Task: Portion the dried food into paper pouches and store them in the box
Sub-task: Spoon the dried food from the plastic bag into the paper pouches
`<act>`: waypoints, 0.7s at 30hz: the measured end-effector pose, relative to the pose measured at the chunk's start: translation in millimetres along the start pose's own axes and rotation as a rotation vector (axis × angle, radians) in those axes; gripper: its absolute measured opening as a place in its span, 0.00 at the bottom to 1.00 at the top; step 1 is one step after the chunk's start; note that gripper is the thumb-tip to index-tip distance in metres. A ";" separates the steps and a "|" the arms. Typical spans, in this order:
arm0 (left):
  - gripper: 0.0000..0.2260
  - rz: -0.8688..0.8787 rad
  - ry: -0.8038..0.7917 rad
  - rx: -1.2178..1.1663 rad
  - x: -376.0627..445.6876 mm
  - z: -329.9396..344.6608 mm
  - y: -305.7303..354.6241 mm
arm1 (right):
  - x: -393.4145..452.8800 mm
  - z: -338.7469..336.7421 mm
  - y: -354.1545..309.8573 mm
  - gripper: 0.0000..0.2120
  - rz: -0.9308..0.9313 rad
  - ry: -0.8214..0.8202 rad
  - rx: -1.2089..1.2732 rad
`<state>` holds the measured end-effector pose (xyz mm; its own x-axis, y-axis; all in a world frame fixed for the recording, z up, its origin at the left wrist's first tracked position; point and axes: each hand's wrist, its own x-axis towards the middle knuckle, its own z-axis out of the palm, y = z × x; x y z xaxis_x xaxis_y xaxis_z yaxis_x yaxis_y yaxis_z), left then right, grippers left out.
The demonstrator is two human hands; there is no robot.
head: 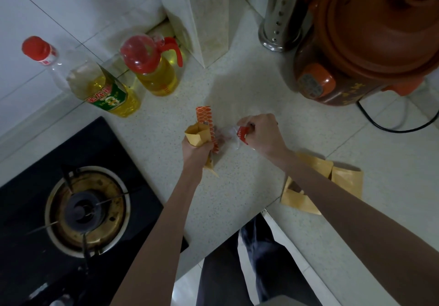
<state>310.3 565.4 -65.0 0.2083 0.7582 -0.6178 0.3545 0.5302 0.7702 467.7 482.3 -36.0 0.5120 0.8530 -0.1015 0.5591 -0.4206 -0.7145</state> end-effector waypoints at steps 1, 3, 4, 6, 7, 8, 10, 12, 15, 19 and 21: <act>0.20 0.001 -0.006 0.002 0.1 -0.7 0.3 | 0.5 1.3 1.5 0.05 0.015 -0.025 0.019; 0.20 -0.003 -0.030 0.014 1.5 -2.8 0.0 | 0.9 4.2 6.7 0.06 0.070 -0.070 0.042; 0.19 0.005 -0.051 0.019 2.5 -3.9 -0.3 | 1.2 5.7 10.2 0.08 0.112 -0.087 0.050; 0.19 0.030 -0.083 0.028 2.8 -5.9 0.0 | 2.5 7.7 15.8 0.11 0.224 -0.080 0.135; 0.18 0.039 -0.089 0.030 2.8 -6.7 0.6 | 2.5 9.4 18.8 0.12 0.284 -0.066 0.200; 0.18 0.046 -0.093 0.030 2.9 -7.7 1.0 | 1.9 10.9 20.7 0.13 0.349 -0.062 0.276; 0.18 0.051 -0.113 0.025 3.9 -11.2 1.8 | -0.4 13.7 22.7 0.12 0.509 -0.045 0.479; 0.16 0.045 -0.134 0.003 6.1 -16.0 2.1 | -2.8 12.1 22.0 0.10 0.634 0.001 0.655; 0.16 0.012 -0.104 -0.022 8.1 -20.0 3.6 | -2.9 7.7 26.0 0.11 0.646 0.012 0.687; 0.17 0.003 -0.086 0.004 8.2 -21.2 5.0 | -3.1 -1.3 32.7 0.16 0.652 0.038 0.680; 0.17 0.010 -0.099 0.012 8.3 -21.0 4.7 | -5.6 -6.6 35.6 0.21 0.659 0.084 0.653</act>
<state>294.6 582.1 -63.1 0.3012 0.7219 -0.6230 0.3624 0.5177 0.7750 489.0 460.5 -56.3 0.6553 0.4678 -0.5931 -0.3262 -0.5330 -0.7807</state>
